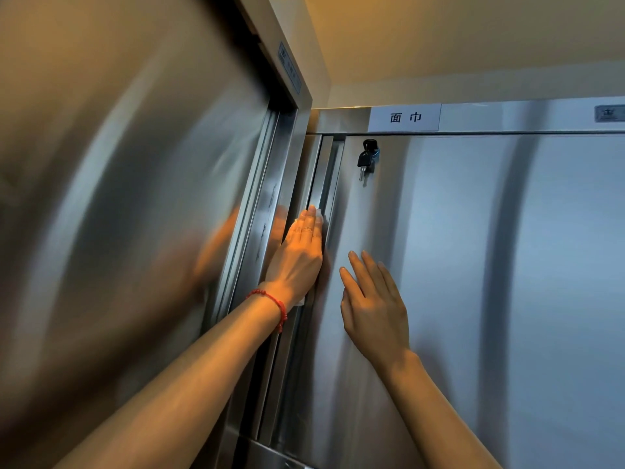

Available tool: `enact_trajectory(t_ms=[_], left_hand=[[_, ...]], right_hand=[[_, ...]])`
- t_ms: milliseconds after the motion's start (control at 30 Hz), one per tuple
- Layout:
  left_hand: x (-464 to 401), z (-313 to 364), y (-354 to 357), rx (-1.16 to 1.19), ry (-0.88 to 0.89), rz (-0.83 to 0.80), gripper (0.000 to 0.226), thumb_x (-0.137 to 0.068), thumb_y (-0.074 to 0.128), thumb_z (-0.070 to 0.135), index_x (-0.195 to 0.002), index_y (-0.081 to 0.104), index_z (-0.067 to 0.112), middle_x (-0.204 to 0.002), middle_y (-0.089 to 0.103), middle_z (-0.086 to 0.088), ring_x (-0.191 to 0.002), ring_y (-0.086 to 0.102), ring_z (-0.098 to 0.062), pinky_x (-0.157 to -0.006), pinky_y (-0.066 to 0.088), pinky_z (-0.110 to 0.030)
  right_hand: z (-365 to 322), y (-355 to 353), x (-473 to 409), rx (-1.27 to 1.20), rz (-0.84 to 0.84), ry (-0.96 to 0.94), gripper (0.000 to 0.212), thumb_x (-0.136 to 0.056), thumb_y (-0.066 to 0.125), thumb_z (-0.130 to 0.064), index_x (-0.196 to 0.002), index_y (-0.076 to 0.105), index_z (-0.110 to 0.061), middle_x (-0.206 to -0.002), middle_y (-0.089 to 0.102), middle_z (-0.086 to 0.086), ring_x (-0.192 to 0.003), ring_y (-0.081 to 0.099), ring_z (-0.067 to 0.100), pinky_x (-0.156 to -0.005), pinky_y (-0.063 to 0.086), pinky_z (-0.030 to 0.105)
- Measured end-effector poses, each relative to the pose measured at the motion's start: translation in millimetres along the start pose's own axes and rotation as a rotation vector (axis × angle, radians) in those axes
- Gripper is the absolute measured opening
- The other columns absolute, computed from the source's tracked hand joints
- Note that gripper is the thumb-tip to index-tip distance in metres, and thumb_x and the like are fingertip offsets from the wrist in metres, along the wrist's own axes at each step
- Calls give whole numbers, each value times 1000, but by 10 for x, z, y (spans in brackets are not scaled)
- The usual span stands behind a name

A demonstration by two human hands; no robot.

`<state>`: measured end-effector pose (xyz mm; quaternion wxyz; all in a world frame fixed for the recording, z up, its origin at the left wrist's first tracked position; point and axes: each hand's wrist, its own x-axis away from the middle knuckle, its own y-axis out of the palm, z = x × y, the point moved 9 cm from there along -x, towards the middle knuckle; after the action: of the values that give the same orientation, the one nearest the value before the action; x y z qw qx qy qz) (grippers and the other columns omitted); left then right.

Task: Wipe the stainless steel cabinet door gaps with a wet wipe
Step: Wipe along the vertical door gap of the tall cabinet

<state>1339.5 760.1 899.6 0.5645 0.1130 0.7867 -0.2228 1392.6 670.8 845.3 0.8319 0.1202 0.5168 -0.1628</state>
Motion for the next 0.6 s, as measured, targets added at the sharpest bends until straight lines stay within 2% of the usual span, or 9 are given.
enact_trajectory(t_ms=[167,300,433,600], left_hand=[[74,45,29,41,1,-18,47,-97,10,-1,-129,-23,-14,-150,-10,-32,-142,-6,-38,-112,-9,-39],[-46,5,-3,41,13,-12,51,-87,-3,-3,-134,-18,-14,-150,-8,-31,-142,-5,-38,-112,-9,-38],[-163,-36,21,73,2,-25,49,-90,2,-4,-134,-20,-12,-151,-9,-30,-142,-7,-37,-113,-10,-36],[-52,7,88,61,8,-29,51,-82,-11,-1,-131,-22,-10,-151,-9,-29,-142,-8,-36,-112,-11,-36]], right_hand=[[14,5,-4,-10,-13,13,38,-78,70,-11,-115,67,-3,-128,58,17,-123,52,34,-104,37,49],[16,17,-5,-11,-20,15,41,-76,71,-12,-116,66,-4,-129,58,17,-124,52,33,-106,35,48],[26,35,-2,-21,-24,26,43,-75,73,-13,-116,66,-5,-129,58,16,-124,51,32,-107,33,47],[28,30,-5,-26,-28,28,43,-74,74,-14,-115,67,-4,-128,59,16,-123,52,33,-104,35,48]])
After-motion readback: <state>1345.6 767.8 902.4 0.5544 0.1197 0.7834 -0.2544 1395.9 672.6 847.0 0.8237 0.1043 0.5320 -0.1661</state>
